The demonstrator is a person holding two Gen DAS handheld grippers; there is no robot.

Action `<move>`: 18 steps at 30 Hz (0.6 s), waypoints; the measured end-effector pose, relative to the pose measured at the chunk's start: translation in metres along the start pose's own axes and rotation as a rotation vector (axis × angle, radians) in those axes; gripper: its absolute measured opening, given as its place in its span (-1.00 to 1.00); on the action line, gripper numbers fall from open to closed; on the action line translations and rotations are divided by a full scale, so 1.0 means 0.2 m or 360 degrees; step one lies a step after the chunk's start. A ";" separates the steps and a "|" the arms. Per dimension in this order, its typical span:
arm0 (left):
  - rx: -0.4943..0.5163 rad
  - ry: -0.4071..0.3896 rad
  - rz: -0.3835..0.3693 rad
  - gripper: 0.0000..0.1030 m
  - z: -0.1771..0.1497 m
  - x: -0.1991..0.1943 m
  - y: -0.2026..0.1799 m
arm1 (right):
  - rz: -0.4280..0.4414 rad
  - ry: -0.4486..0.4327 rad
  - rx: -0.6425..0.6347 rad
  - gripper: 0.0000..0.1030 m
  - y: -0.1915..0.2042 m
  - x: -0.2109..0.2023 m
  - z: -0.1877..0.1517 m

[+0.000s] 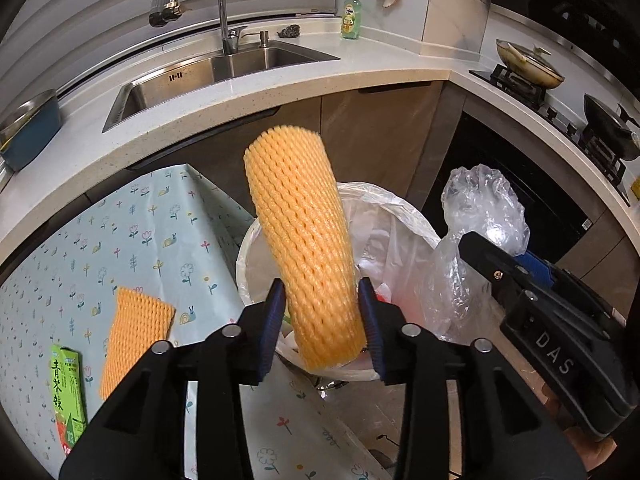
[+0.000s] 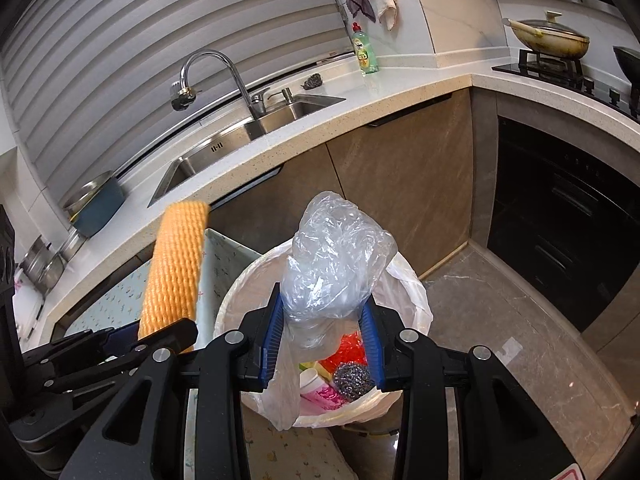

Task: Collect trash
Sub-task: 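Carry the sleeve and bag over the bin while opening the left gripper to drop the sleeve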

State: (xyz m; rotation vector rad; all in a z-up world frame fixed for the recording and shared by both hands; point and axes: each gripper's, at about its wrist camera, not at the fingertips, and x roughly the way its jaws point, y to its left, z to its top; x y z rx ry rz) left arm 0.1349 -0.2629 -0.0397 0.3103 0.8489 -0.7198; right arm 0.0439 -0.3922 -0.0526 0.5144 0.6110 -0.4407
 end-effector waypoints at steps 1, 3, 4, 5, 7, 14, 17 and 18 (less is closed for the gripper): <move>0.0001 -0.0005 0.0000 -0.09 0.00 0.00 0.00 | -0.0002 0.0002 0.0002 -0.34 0.00 0.01 0.00; -0.0005 -0.0026 0.0007 0.12 0.01 0.00 0.01 | -0.0004 0.0005 0.0006 -0.34 0.01 0.03 0.01; -0.0006 -0.0038 0.0009 0.13 0.01 0.00 0.01 | -0.0004 0.0005 0.0007 -0.34 0.01 0.03 0.01; -0.0005 -0.0041 0.0015 0.14 0.01 0.00 0.01 | -0.0003 0.0005 0.0007 -0.34 0.01 0.04 0.01; -0.0009 -0.0046 0.0031 0.14 0.02 0.00 0.03 | -0.0001 0.0005 0.0005 -0.33 0.01 0.05 0.01; -0.0062 -0.0063 0.0060 0.14 0.03 -0.02 0.08 | 0.0006 0.0010 -0.0004 -0.33 0.02 0.07 0.01; -0.0100 -0.0075 0.0075 0.14 0.02 -0.03 0.12 | 0.0009 0.0017 -0.0013 -0.32 0.03 0.09 0.01; -0.0112 -0.0078 0.0080 0.14 0.02 -0.04 0.14 | 0.0010 0.0019 -0.0016 -0.32 0.04 0.09 0.01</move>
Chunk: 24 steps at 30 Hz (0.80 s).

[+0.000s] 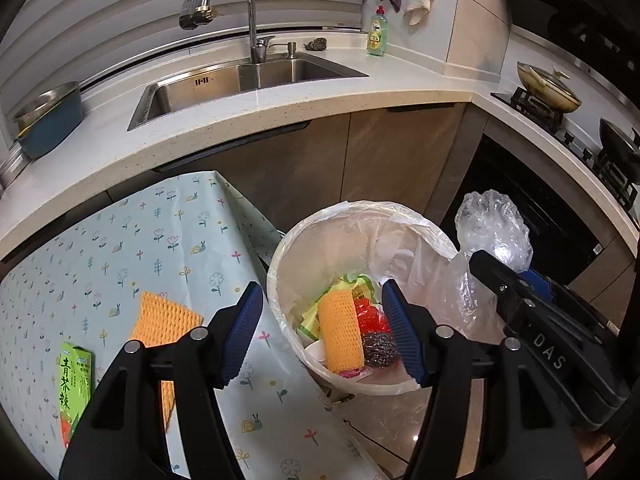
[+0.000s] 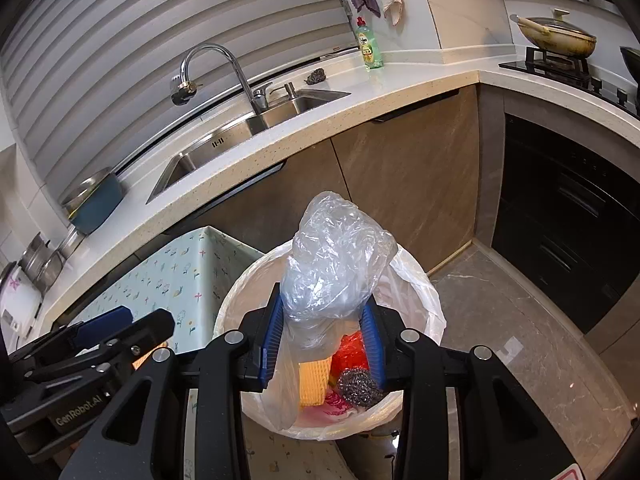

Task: Collect trash
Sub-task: 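Carry the sleeve and bag over the bin while opening the left gripper to drop the sleeve, then open the right gripper over the bin to drop the clear plastic bag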

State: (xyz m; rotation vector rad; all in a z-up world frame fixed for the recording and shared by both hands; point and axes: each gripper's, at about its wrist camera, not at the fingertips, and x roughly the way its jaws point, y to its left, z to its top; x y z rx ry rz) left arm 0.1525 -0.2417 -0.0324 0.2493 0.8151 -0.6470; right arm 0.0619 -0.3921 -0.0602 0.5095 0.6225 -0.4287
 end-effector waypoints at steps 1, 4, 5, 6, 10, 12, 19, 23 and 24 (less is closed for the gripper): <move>-0.0012 -0.0002 0.0011 0.14 0.00 0.00 0.02 | 0.0001 0.0003 -0.0004 -0.31 0.01 0.01 0.00; -0.0044 -0.0009 0.0037 0.16 -0.01 -0.01 0.06 | 0.0004 0.0011 -0.0009 -0.26 0.02 0.03 0.00; -0.0053 -0.0010 0.0048 0.20 -0.01 -0.02 0.07 | 0.0006 0.0012 -0.0011 -0.25 0.03 0.04 0.00; -0.0064 -0.0015 0.0063 0.26 -0.02 -0.02 0.09 | 0.0009 0.0014 -0.0014 -0.24 0.04 0.04 0.00; -0.0111 -0.0035 0.0104 0.32 -0.03 -0.04 0.16 | 0.0013 0.0011 -0.0030 -0.18 0.07 0.06 -0.01; -0.0136 -0.0047 0.0122 0.39 -0.03 -0.05 0.19 | 0.0013 0.0008 -0.0037 -0.12 0.09 0.06 -0.01; -0.0200 -0.0076 0.0171 0.53 -0.05 -0.09 0.29 | 0.0012 -0.0014 -0.0055 0.11 0.15 0.06 0.00; -0.0232 -0.0085 0.0191 0.56 -0.07 -0.12 0.35 | 0.0026 -0.0020 -0.0063 0.12 0.18 0.04 0.00; -0.0242 -0.0087 0.0200 0.58 -0.08 -0.13 0.37 | 0.0030 -0.0020 -0.0068 0.12 0.20 0.04 0.00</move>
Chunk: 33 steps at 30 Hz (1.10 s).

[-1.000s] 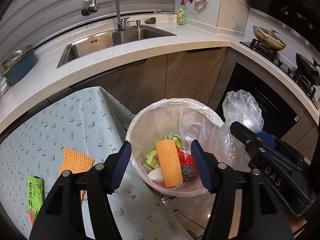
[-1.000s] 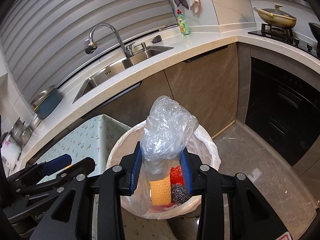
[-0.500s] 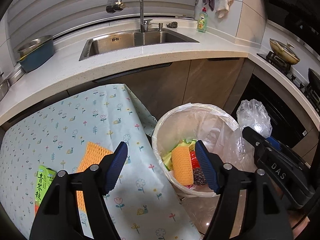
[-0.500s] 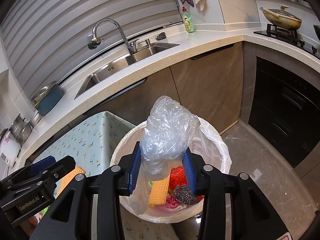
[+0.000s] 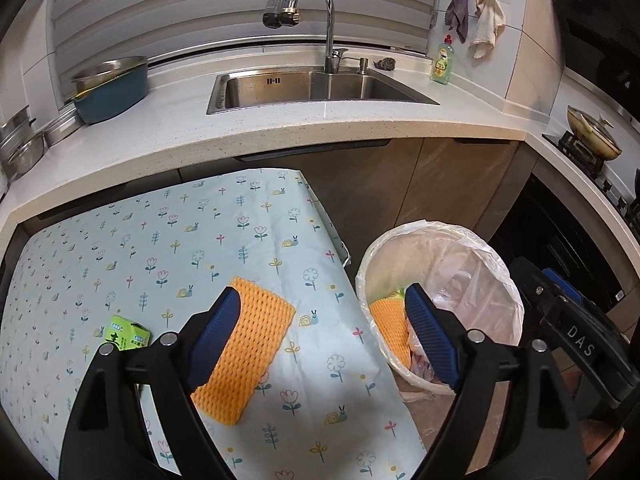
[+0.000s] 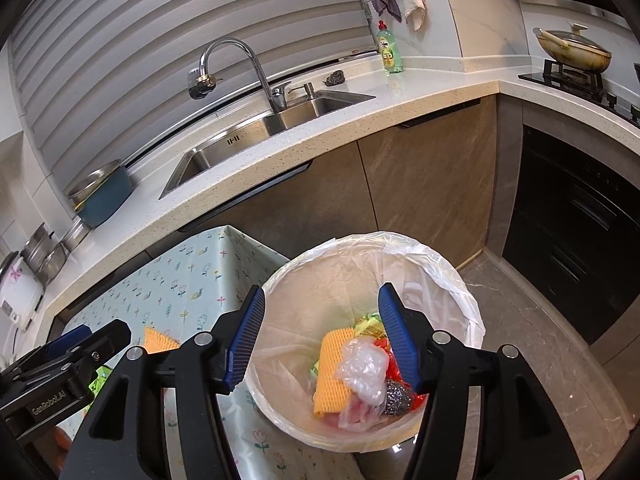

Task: Collect trash
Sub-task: 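Open the right gripper over the bin to drop the clear plastic bag, then grasp the green NB juice carton with the left gripper while the right grasps the flat orange mesh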

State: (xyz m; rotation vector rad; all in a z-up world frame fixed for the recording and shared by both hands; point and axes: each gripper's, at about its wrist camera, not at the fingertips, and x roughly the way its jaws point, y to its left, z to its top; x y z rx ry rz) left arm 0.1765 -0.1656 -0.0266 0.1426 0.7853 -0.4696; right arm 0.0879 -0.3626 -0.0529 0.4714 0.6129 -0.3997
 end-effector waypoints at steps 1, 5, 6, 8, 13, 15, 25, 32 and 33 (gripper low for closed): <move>-0.0008 -0.0003 0.0009 0.60 0.00 -0.01 0.02 | 0.0007 0.0000 -0.0006 0.12 0.02 -0.01 0.00; -0.0040 -0.0011 0.0045 0.61 -0.03 -0.04 0.10 | 0.0040 0.0007 -0.0034 0.13 0.09 -0.02 -0.02; -0.0052 -0.0011 0.0061 0.61 -0.04 -0.05 0.13 | 0.0051 0.0011 -0.0047 0.13 0.11 -0.03 -0.03; -0.0079 -0.0010 0.0081 0.62 -0.05 -0.07 0.18 | 0.0071 0.0017 -0.0076 0.13 0.16 -0.04 -0.04; -0.0148 -0.0005 0.0145 0.64 -0.10 -0.11 0.34 | 0.0130 0.0037 -0.0149 0.19 0.31 -0.05 -0.10; -0.0165 0.0001 0.0176 0.65 -0.13 -0.13 0.40 | 0.0157 0.0056 -0.0176 0.19 0.37 -0.05 -0.13; -0.0257 0.0107 0.0313 0.66 -0.33 -0.15 0.74 | 0.0256 0.0183 -0.0288 0.19 0.65 0.01 -0.33; -0.0267 0.0209 0.0340 0.66 -0.49 -0.12 0.90 | 0.0290 0.0249 -0.0332 0.19 0.79 0.05 -0.44; -0.0272 0.0224 0.0332 0.66 -0.51 -0.12 0.91 | 0.0292 0.0255 -0.0337 0.19 0.80 0.06 -0.45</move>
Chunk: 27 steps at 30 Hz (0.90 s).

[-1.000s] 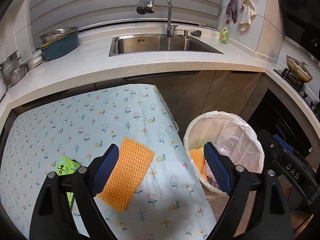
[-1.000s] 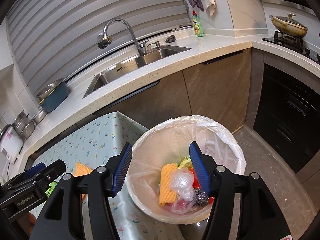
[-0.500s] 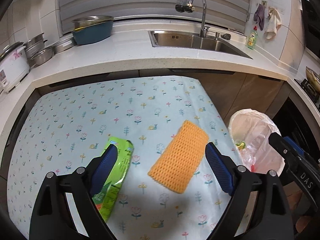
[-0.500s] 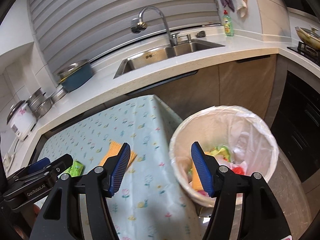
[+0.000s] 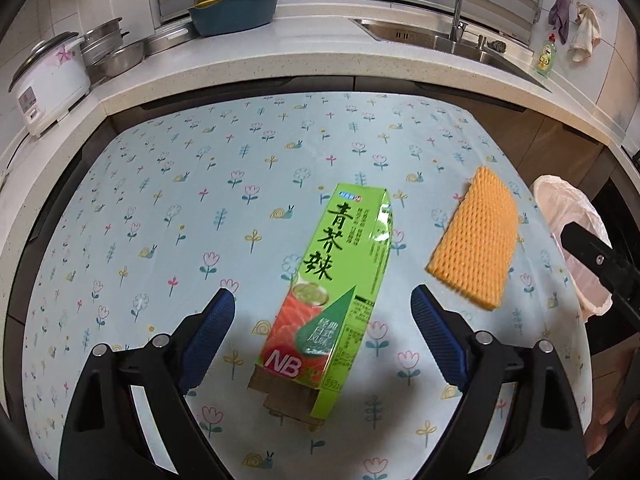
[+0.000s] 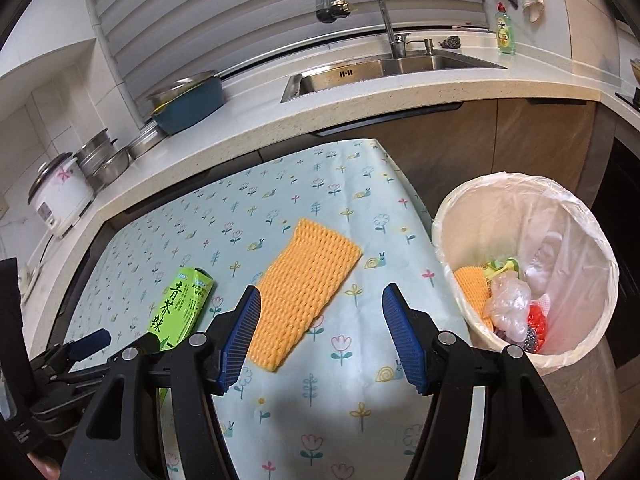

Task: Collect trash
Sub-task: 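Grasp the green NB juice carton with the left gripper while the right grasps the flat orange mesh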

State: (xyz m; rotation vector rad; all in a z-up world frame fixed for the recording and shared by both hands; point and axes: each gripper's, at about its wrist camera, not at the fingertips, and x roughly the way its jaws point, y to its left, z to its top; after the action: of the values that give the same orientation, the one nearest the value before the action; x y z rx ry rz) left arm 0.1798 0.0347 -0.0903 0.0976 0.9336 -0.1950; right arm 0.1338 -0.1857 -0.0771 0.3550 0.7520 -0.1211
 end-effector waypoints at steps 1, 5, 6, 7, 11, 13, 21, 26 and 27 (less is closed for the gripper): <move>-0.0001 0.0017 -0.0004 0.66 -0.01 0.01 0.01 | 0.0001 0.0007 -0.0003 0.19 0.01 0.01 0.00; -0.0004 0.0067 -0.0016 0.66 -0.05 0.06 0.04 | 0.0007 0.0033 -0.0012 0.19 0.07 0.06 -0.02; -0.0006 0.0074 -0.0023 0.66 -0.05 0.07 0.05 | 0.0006 0.0040 -0.0016 0.19 0.08 0.08 -0.03; -0.0007 0.0079 -0.0029 0.65 -0.06 0.07 0.05 | 0.0006 0.0046 -0.0021 0.19 0.09 0.09 -0.03; 0.0015 0.0102 -0.0057 0.30 -0.06 0.10 0.05 | -0.0004 0.0077 -0.0032 0.19 0.12 0.15 -0.05; 0.0002 0.0133 -0.0085 0.15 -0.06 0.13 0.05 | -0.0013 0.0094 -0.0033 0.19 0.12 0.18 -0.06; -0.0013 0.0055 -0.0101 -0.31 0.01 0.11 0.06 | -0.0037 0.0145 -0.0052 0.19 0.15 0.30 -0.06; -0.0050 0.0064 -0.0115 -0.32 0.06 0.15 0.09 | -0.0042 0.0176 -0.0062 0.19 0.18 0.37 -0.05; -0.0061 0.0067 -0.0108 -0.28 0.06 0.15 0.09 | -0.0042 0.0182 -0.0062 0.19 0.19 0.39 -0.05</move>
State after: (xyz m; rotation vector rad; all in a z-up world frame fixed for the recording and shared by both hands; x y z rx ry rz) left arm 0.2111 0.0473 -0.1081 0.0347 0.9828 -0.2385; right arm 0.1917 -0.1454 -0.1275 0.3170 0.8710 -0.1116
